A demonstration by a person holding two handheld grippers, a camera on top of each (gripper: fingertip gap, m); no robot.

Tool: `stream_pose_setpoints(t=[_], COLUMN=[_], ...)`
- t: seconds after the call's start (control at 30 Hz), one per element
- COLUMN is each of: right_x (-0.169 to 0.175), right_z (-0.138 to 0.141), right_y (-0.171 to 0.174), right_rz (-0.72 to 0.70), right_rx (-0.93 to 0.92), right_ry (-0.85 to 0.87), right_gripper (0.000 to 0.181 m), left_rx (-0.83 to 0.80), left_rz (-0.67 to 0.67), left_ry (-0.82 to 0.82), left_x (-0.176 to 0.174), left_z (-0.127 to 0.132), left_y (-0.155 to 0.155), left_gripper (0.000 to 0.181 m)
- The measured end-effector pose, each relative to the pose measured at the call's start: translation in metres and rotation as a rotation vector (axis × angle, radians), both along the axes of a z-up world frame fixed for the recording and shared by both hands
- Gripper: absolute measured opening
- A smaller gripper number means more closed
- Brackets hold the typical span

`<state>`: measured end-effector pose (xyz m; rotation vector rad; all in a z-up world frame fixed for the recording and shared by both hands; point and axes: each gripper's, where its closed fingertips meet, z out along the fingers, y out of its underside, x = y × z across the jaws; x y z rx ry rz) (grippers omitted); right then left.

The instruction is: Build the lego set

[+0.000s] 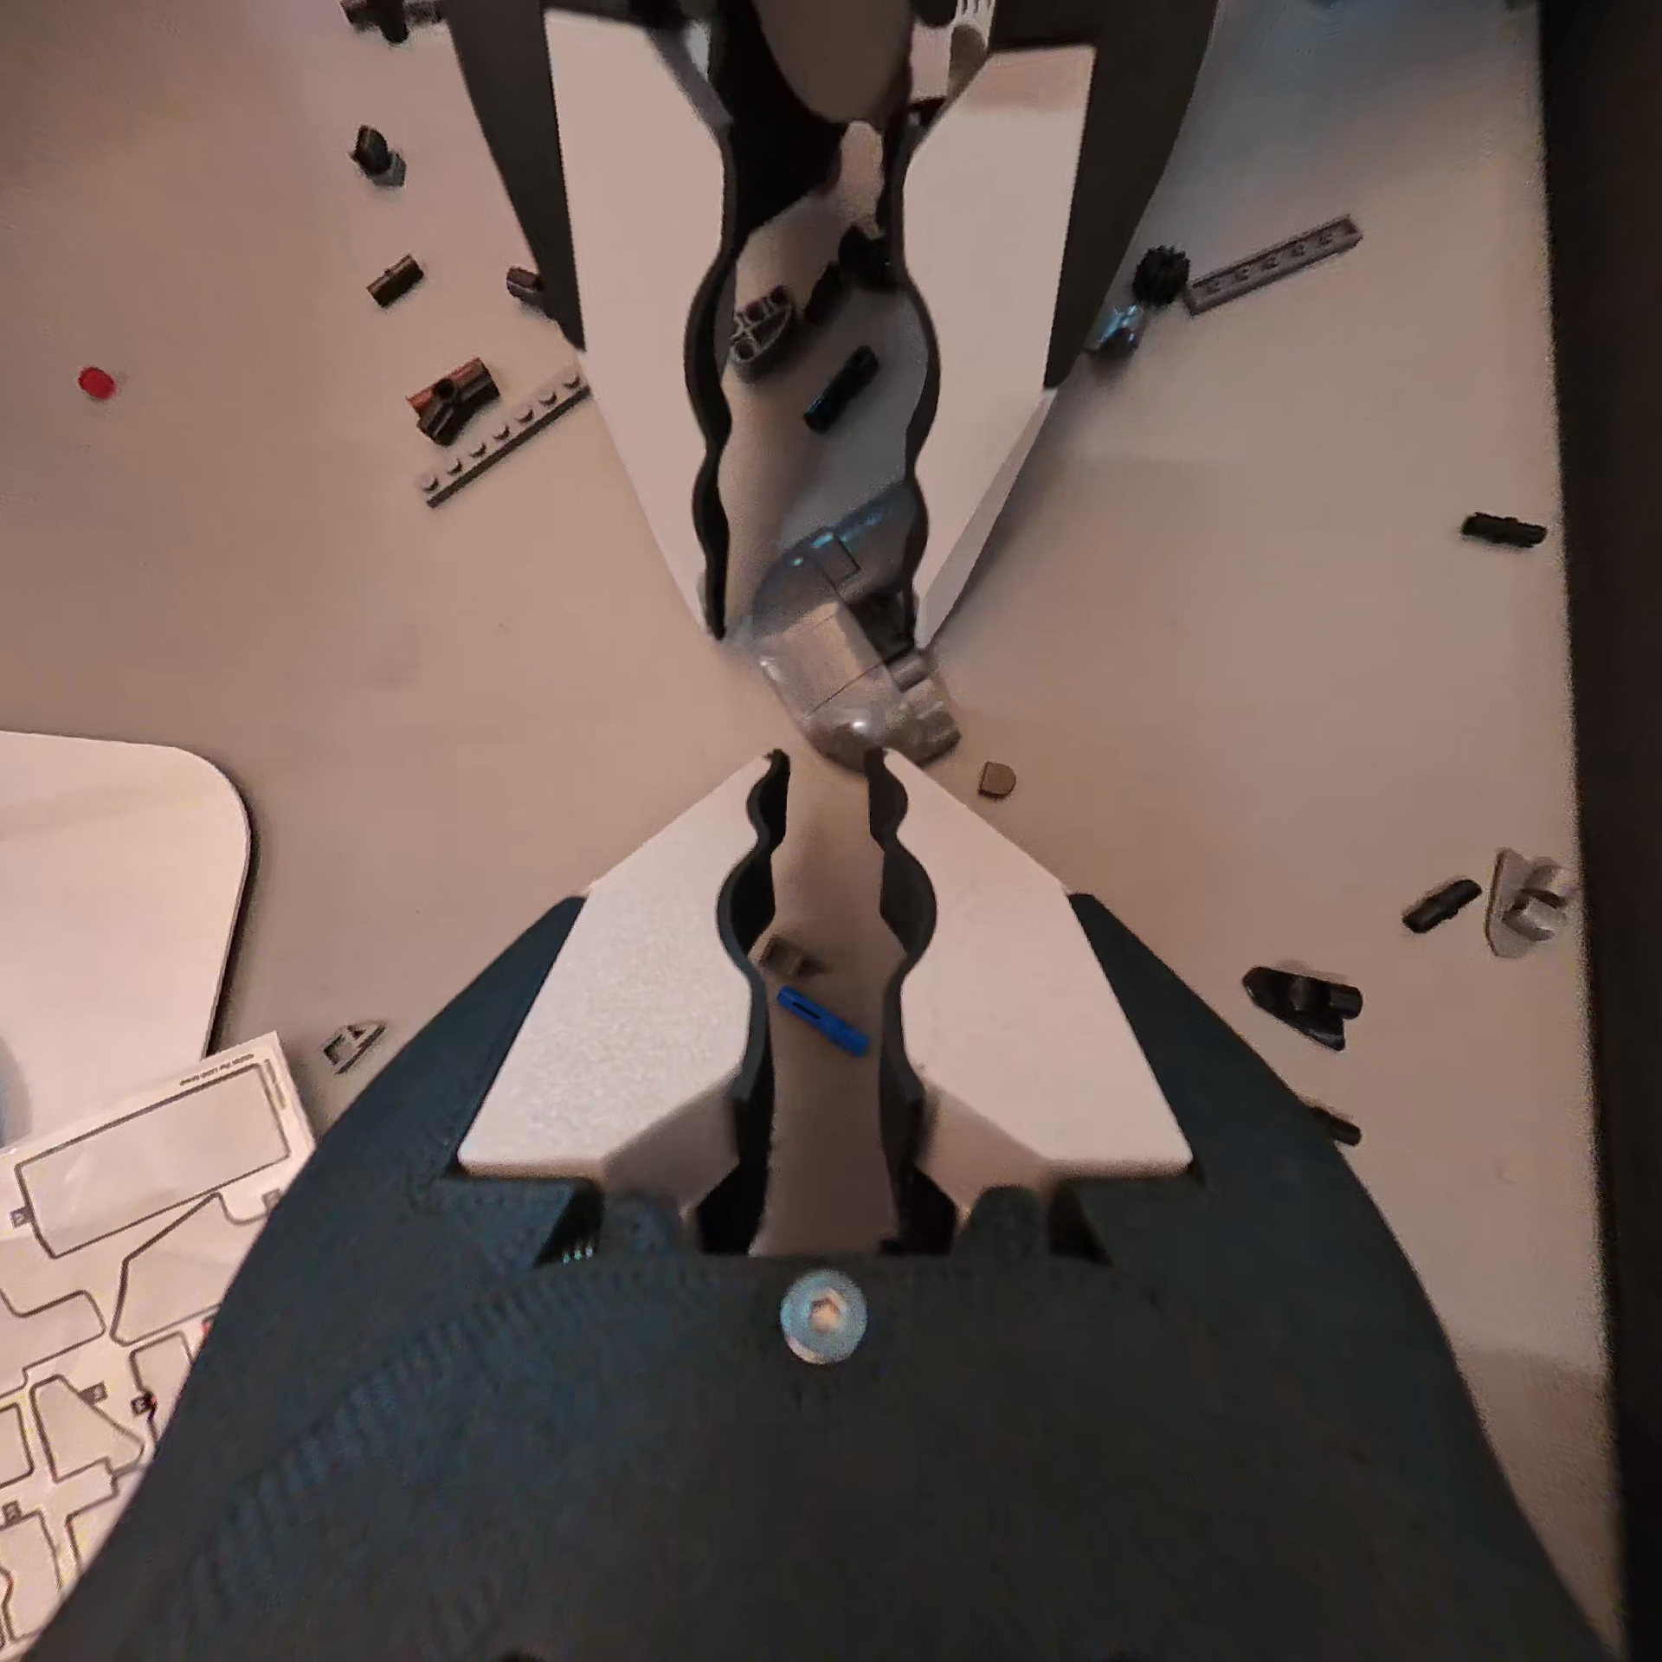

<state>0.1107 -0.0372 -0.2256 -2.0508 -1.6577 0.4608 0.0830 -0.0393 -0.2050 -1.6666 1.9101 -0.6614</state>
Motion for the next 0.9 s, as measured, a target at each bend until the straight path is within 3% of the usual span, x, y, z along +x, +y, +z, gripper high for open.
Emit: stream_pose_setpoints(t=[0.3,0.4,0.9], right_x=[0.017,0.028,0.031], right_z=[0.039,0.048,0.012], right_y=[0.021,0.025,-0.008], right_rz=[-0.113,-0.156,-0.014], right_rx=[0.038,0.033,-0.028], right_ry=[0.149,0.188,0.013], right_gripper=[0.045,0.045,0.038], left_rx=[0.071,0.042,0.003], left_rz=[0.17,0.138,0.007], left_ry=[-0.034,-0.04,0.082], left_x=[-0.023,-0.021,0.001], left_z=[0.021,0.021,-0.012], left_y=[0.04,0.032,-0.002], left_gripper=[0.016,0.017,0.018])
